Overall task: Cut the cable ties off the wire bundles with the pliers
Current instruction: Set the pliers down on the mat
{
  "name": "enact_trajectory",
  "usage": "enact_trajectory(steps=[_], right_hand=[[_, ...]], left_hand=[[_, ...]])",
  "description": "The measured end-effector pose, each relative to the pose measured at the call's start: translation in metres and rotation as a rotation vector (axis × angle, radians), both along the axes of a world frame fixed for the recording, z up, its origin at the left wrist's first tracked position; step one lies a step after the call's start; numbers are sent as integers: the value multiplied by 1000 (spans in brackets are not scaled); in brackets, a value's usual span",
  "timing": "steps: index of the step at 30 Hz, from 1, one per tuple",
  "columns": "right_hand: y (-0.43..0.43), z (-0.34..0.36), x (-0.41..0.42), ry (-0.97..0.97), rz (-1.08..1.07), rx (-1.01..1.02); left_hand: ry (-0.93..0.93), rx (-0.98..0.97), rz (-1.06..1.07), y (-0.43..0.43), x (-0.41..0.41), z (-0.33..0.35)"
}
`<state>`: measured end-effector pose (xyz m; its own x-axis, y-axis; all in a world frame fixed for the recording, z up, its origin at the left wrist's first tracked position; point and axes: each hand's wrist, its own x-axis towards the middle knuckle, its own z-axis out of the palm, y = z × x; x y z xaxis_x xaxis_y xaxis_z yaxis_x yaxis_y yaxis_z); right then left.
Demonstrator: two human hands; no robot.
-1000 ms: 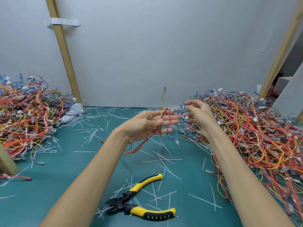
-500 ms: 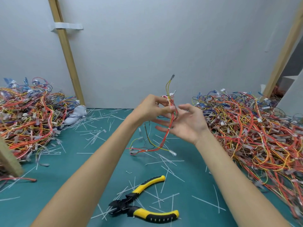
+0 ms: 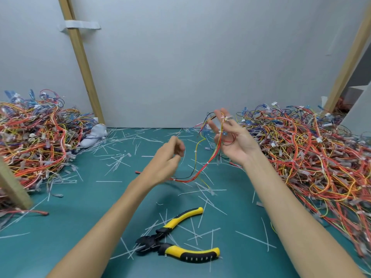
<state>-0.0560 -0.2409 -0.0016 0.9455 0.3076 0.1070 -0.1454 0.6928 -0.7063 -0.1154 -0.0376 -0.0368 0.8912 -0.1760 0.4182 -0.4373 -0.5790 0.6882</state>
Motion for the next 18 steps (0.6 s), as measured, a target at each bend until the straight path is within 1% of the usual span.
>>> enact_trajectory(steps=[1,3,4,5,6,7,8,10,12,14,18], right_hand=[[-3,-1,1,-20,-13,9],[-8,-2,4,-63,-30,16],[-10,-2,5,-82,-30,16],[-13,-3,5,-97,-22,21],[-15,-5,6,-106,-8,34],[-17,-6,6,-110,12,48],[-20,-7,6,-112,32,57],[-24,-8,7,-107,75,57],[-27,-10,9,-79,98,61],[-28,-15,9,-54,91,31],[-30,-38,5,-90,125,-174]], left_hand=[[112,82,-29,10,-1,-7],[287,352,-72,25,-3,-23],[304,458,-65,28,-3,-31],[265,520,-33,30,-2,-38],[187,538,18,30,-1,-43],[102,508,77,28,1,-45],[30,421,138,25,2,-46],[-64,144,261,20,4,-45],[-138,-56,372,15,4,-40],[-149,-194,404,8,2,-35],[-69,-392,432,-3,-1,-36]])
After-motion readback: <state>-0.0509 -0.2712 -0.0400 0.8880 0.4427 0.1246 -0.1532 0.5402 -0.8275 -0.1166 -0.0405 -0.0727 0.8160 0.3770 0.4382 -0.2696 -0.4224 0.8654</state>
